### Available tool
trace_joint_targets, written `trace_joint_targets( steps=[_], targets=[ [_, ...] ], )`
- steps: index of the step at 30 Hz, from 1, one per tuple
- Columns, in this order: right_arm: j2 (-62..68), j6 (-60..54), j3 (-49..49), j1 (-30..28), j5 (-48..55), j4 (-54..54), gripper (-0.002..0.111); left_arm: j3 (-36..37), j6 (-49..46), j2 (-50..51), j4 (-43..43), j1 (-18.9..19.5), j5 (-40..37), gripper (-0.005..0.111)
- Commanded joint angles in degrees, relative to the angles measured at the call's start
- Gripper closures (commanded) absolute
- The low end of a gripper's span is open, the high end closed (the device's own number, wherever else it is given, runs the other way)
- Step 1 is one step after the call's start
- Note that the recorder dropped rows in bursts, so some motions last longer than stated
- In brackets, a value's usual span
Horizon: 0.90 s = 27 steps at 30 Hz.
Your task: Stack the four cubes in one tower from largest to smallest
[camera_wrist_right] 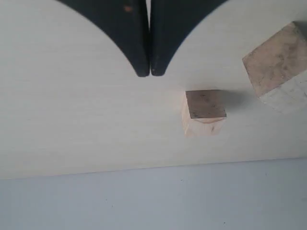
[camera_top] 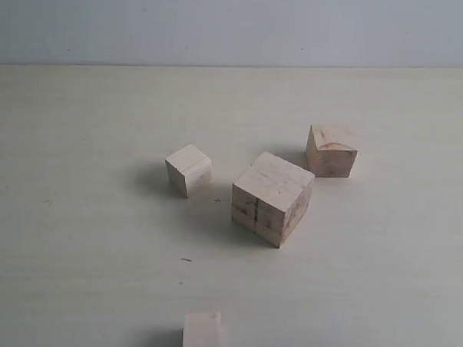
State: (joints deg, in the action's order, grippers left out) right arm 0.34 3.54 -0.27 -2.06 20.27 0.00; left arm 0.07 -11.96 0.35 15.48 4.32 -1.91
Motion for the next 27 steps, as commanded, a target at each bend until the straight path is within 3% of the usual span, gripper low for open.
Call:
trace_joint_targets(
  steps=[1,4,7,9,13,14,17,19,22,24,27],
  targets=[
    [-0.34,-2.34,0.27,0.05,-0.4,-4.99,0.108,-0.07,-0.11,-0.35,0.39,-0.26,0.02,0.107],
    [-0.34,-2.88,0.27,0.05,-0.4,-6.31,0.108,-0.07,-0.11,-0.35,0.39,-0.26,0.02,0.107],
    [-0.34,-9.72,0.27,0.05,-1.26,-17.38,0.108,-0.07,-0.11,-0.35,0.39,-0.26,0.02,0.107],
    [-0.34,-8.86,0.27,0.05,-9.59,-26.41,0.108,-0.07,-0.11,-0.35,0.39,-0.26,0.02,0.107],
    [-0.34,-7.57,0.27,0.05,-43.01,-26.66,0.108,-0.07,-0.11,-0.35,0.39,-0.26,0.02,0.107],
    [-0.34,-5.83,0.27,0.05,-54.02,-25.04,0.108,-0.07,-0.11,-0.35,0.39,-0.26,0.02,0.107],
    [-0.34,-1.64,-0.77,0.05,-66.7,-15.27,0.108,-0.07,-0.11,-0.35,0.39,-0.26,0.02,0.107],
    [-0.34,0.1,-4.91,0.05,-64.61,0.55,0.108,-0.07,-0.11,-0.35,0.39,-0.26,0.02,0.107],
    [1.45,-6.62,-12.55,0.05,-60.44,18.65,0.108,-0.07,-0.11,-0.35,0.39,-0.26,0.02,0.107],
    [9.39,-5.78,-20.85,0.05,-60.46,18.64,0.108,-0.07,-0.11,-0.35,0.39,-0.26,0.02,0.107],
    [21.73,-3.54,-30.07,0.05,-55.74,3.92,0.108,-0.07,-0.11,-0.35,0.39,-0.26,0.02,0.107]
  ],
)
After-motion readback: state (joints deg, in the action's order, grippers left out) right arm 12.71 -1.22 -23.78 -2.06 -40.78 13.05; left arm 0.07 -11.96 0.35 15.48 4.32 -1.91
